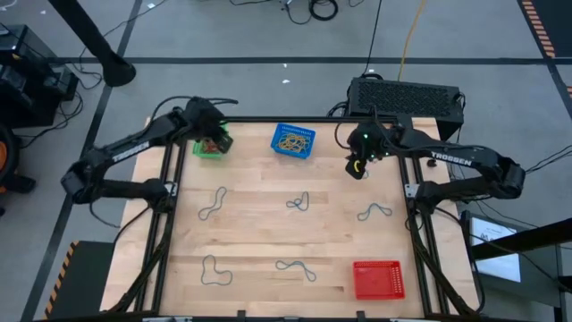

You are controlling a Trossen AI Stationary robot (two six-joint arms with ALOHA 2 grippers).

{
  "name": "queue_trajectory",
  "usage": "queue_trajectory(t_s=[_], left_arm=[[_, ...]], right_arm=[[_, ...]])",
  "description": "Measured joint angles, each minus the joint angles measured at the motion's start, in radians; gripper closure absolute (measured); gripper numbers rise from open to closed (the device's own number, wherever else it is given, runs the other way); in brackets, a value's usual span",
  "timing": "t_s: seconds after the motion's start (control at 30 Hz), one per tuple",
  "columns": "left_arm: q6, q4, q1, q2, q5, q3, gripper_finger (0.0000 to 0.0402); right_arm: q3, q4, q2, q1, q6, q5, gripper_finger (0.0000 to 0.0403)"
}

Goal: Sort rubber bands into baskets
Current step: Put the blue rubber band into the red bin

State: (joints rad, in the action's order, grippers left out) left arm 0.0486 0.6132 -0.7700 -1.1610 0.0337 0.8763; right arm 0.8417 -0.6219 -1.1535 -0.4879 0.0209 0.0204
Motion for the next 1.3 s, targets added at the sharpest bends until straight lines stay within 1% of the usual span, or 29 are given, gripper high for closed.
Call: queue_trajectory(t_s=[0.13,0.23,0.33,0.43,0.53,0.63,0.7,0.83,0.97,1.1,1.3], left_arm=[[0.056,-0.227,0.117,0.108,-0.086,-0.056,0.031],[0.074,-0.426,0.229,0.135,-0.096,-0.097,0.031],[0.075,-0.52,0.326,0.115,-0.098,-0.106,0.0311],[0.072,-0.609,0.42,0.069,-0.097,-0.106,0.0311],[0.037,-0.687,0.509,0.012,-0.098,-0.106,0.0311],[0.001,-0.776,0.574,-0.041,-0.101,-0.106,0.0311],[-0.013,-0.829,0.6,-0.069,-0.101,-0.106,0.0311],[-0.03,-0.882,0.624,-0.106,-0.101,-0.106,0.0311],[-0.03,-0.898,0.629,-0.132,-0.101,-0.106,0.0311],[-0.03,-0.897,0.629,-0.146,-0.101,-0.106,0.0311],[-0.03,-0.897,0.629,-0.146,-0.1,-0.106,0.0311]], right_arm=[[0.0,-0.099,-0.038,-0.074,0.02,0.0,0.0257],[0.0,-0.118,-0.079,-0.126,0.019,0.003,0.0257],[0.0,-0.107,-0.127,-0.179,0.012,0.014,0.0257],[0.0,-0.101,-0.181,-0.231,0.012,0.015,0.0257],[0.0,-0.093,-0.241,-0.275,0.012,0.024,0.0257],[0.0,-0.076,-0.293,-0.311,-0.005,0.108,0.0257],[0.0,-0.07,-0.326,-0.339,-0.019,0.139,0.0257],[0.0,-0.041,-0.379,-0.385,-0.054,0.137,0.0257],[0.0,-0.014,-0.414,-0.417,-0.118,0.126,0.0257],[0.0,-0.007,-0.433,-0.438,-0.144,0.059,0.0257],[0.001,-0.012,-0.479,-0.46,-0.152,0.009,0.0257]])
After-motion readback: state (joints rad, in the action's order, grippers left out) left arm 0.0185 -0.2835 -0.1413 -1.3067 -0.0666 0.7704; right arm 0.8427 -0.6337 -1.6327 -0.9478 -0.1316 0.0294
